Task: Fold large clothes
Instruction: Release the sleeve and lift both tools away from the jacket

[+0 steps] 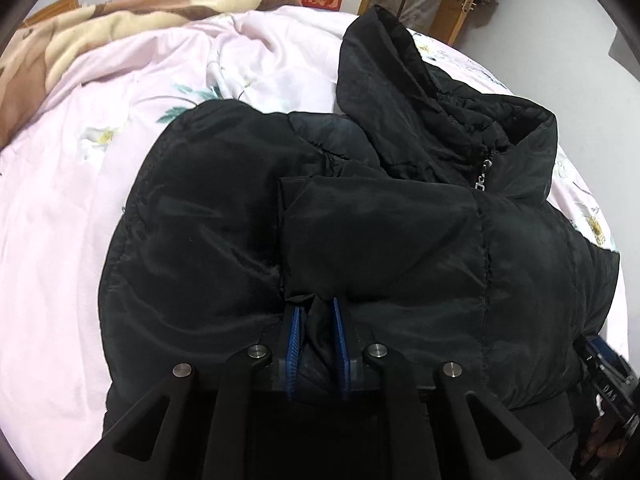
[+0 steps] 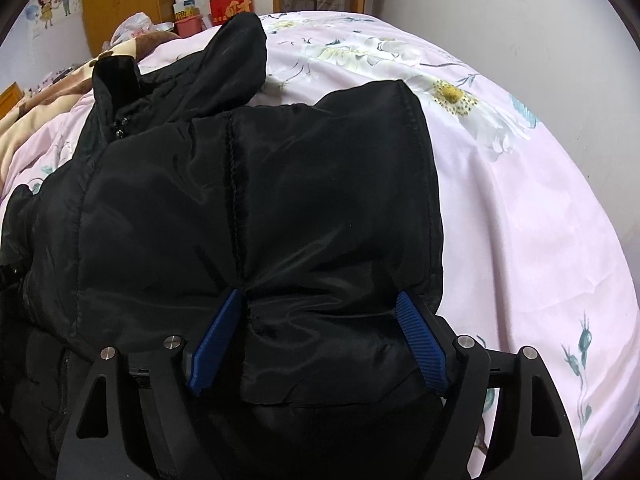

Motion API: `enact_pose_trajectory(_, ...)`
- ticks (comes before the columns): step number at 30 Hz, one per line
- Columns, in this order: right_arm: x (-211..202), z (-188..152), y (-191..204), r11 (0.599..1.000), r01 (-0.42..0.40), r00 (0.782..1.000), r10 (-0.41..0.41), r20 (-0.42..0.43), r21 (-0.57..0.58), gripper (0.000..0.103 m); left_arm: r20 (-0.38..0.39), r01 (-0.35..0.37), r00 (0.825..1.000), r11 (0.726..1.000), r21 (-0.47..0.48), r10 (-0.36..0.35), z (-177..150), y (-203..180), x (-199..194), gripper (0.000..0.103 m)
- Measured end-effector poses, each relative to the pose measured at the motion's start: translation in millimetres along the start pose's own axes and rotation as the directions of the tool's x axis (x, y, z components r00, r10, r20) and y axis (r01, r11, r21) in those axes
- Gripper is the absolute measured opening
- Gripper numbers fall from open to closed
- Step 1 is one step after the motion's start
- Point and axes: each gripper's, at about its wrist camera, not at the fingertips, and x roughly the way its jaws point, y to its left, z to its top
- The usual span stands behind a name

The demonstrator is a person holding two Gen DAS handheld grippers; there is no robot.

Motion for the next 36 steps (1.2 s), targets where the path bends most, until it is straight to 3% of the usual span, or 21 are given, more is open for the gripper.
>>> enact_pose_trajectory(4, 1.7, 1.8, -0.7, 1.0, 0.001, 1.0, -0.001, -0.011, 0.004, 0.08, 0.008, -0.015, 1.0, 1.0, 0.025, 0.014, -1.0, -3.6, -4.2, 0.018)
enact_pose_trajectory(7, -4.6, 4.3, -1.6, 1.0, 0.0, 1.0, 0.0, -0.013, 0.027, 0.08, -0.005, 0.007, 1.0, 1.0, -0.019, -0.007, -1.4, 3.2, -14.3, 0.022)
enact_pose_trajectory(10, -27.5, 0.4, -5.1, 0.998, -0.022, 0.999, 0.02, 0.034, 0.052, 0.08, -0.004, 0.003, 1.0, 1.0, -0.019, -0.003, -5.3, 8.9, -32.1, 0.038)
enact_pose_trajectory(12, -42.4, -3.9, -8.3, 0.997, -0.029, 0.998, 0.025, 0.055, 0.071, 0.08, -0.008, 0.044, 0.999, 0.999, -0.023, -0.044, -11.1, 12.9, -47.5, 0.05)
enact_pose_trajectory(16, -86.0, -19.5, -13.0, 0.995, -0.058, 0.993, 0.05, 0.103, 0.077, 0.08, 0.028, 0.066, 0.997, 0.998, -0.007, -0.066, -31.1, 22.9, -92.3, 0.056)
enact_pose_trajectory(18, -105.1, -26.6, -12.8, 0.996, -0.066, 0.991, 0.059, 0.118, 0.064, 0.08, 0.041, 0.075, 0.996, 0.997, 0.004, -0.075, -39.7, 28.3, -110.8, 0.064)
enact_pose_trajectory(27, -194.5, -81.0, -16.8, 0.993, -0.113, 0.979, 0.104, 0.178, 0.04, 0.08, 0.093, 0.086, 0.991, 0.993, 0.082, -0.094, -103.0, 64.4, -198.5, 0.069)
enact_pose_trajectory(36, -248.5, -143.7, -20.3, 0.996, -0.085, 0.98, 0.084, 0.182, -0.002, 0.08, 0.086, 0.06, 0.994, 0.991, 0.122, -0.071, -172.6, 102.5, -243.7, 0.076)
